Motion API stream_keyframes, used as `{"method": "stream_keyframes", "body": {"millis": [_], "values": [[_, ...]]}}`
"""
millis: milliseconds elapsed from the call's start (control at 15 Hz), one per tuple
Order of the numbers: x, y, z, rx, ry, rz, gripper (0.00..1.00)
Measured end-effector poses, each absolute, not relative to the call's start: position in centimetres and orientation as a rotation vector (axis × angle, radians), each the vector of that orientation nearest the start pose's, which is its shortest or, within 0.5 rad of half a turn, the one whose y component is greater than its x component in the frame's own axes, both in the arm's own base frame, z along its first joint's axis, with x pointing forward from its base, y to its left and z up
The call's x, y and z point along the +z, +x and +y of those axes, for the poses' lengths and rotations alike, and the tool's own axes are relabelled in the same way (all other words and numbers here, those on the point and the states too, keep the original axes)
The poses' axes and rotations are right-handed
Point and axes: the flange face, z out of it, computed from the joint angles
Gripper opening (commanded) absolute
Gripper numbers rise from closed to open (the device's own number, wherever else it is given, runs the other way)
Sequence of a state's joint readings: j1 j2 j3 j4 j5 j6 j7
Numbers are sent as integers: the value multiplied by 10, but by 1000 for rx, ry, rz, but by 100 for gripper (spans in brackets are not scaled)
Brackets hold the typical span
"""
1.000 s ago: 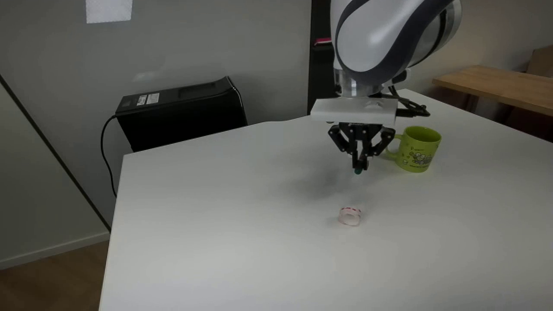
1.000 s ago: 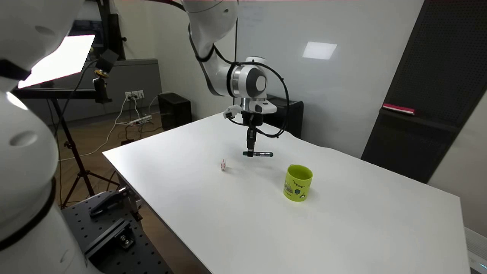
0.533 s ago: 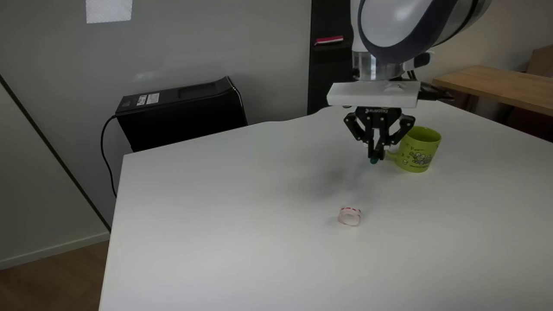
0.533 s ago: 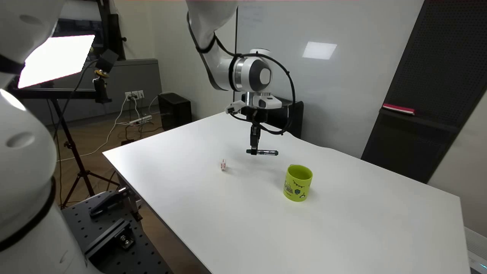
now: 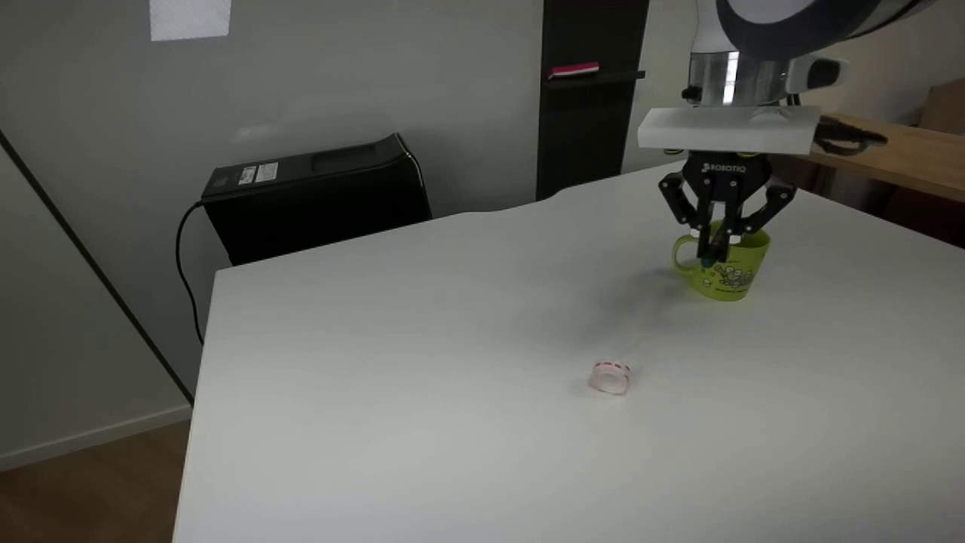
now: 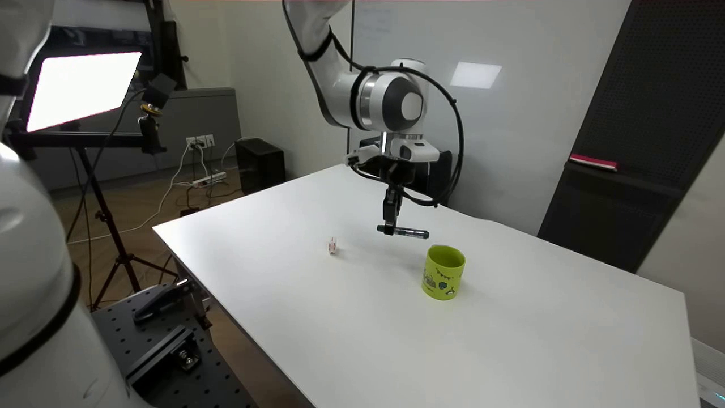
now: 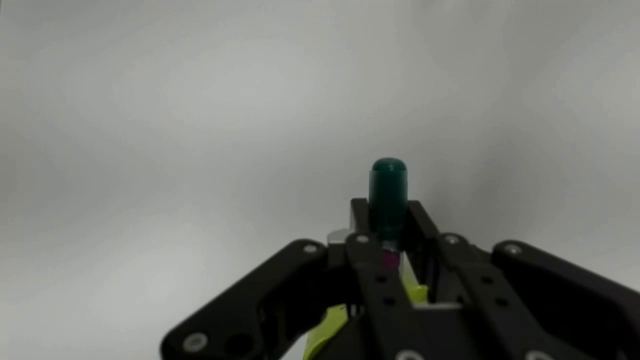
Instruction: Put the marker in the cup
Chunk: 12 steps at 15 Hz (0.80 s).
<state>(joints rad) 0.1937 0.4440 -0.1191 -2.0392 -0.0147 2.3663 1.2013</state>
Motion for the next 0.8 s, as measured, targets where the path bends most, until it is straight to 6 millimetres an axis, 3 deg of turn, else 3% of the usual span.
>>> {"method": "stream_keyframes", "body": {"millis": [333, 800], "values": [[226, 584, 17, 113, -2609, 1668, 5], [228, 587, 10, 201, -2387, 1627, 5]]}}
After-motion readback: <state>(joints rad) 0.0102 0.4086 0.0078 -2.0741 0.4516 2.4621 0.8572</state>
